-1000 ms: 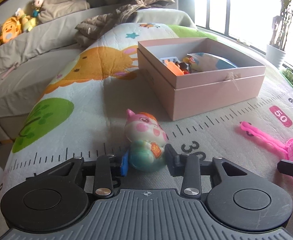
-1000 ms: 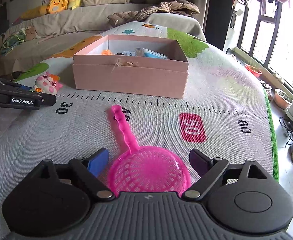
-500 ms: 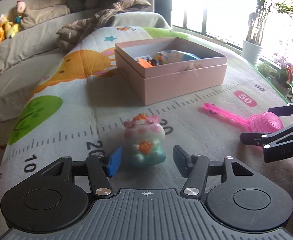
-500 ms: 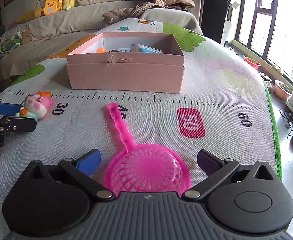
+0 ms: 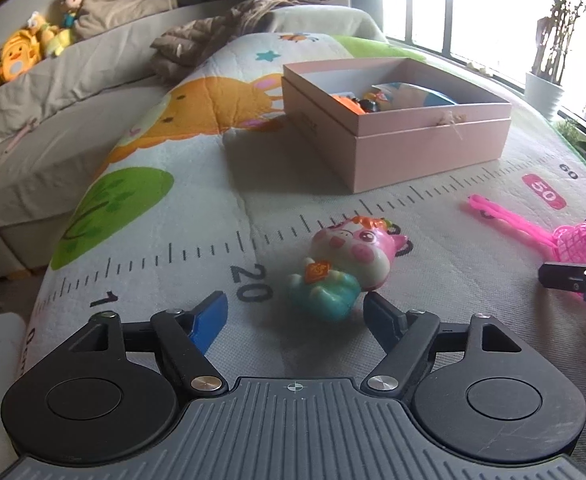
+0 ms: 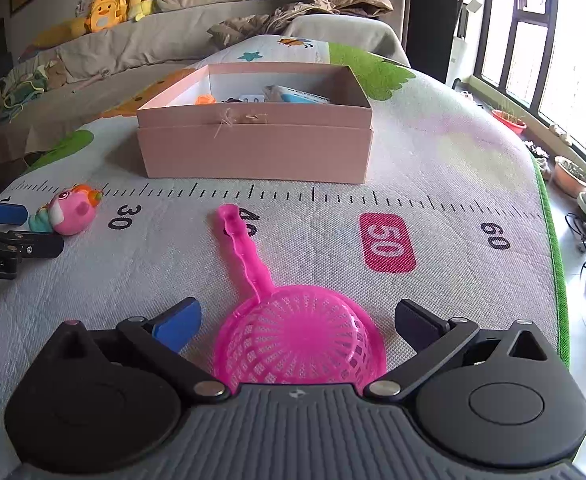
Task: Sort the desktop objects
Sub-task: 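Grasp the pig figurine with the left gripper while the right holds the net scoop, then carry the pig and net scoop over the pink box while the left gripper opens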
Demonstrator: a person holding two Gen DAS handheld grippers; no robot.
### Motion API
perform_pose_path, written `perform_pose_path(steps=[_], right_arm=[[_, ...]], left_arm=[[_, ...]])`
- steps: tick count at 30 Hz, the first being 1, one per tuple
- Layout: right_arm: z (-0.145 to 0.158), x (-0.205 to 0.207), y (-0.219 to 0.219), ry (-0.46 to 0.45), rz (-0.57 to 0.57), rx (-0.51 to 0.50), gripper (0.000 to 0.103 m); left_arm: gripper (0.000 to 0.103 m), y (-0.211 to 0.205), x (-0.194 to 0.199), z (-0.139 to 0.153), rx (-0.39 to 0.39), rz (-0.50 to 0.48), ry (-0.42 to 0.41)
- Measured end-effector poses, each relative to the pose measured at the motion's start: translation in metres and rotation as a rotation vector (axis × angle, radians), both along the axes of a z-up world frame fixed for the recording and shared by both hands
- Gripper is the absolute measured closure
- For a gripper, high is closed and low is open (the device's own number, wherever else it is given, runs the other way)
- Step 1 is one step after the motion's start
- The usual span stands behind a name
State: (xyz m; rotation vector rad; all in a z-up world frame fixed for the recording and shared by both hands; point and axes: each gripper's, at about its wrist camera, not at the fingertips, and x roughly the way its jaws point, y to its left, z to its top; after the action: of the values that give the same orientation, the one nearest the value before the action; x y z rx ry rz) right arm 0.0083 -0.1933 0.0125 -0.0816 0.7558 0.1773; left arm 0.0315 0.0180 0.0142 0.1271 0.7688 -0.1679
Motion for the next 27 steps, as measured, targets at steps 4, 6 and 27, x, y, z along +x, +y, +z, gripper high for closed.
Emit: perform_pose_path(steps=[4, 6, 27], right_arm=[[0.003, -0.003, 0.007, -0.008, 0.078, -0.026, 0.0], [0.007, -0.007, 0.01, -0.028, 0.114, -0.049, 0.0], [0.086, -0.014, -0.032, -0.116, 0.185, 0.045, 0.042]], left_arm=[[0.017, -0.008, 0.003, 0.006, -0.062, -0.071, 0.008], [0.018, -0.016, 0.01, 0.004, -0.047, -0.068, 0.006], [0.05, -0.049, 0.02, 0.069, -0.016, -0.178, -0.138]])
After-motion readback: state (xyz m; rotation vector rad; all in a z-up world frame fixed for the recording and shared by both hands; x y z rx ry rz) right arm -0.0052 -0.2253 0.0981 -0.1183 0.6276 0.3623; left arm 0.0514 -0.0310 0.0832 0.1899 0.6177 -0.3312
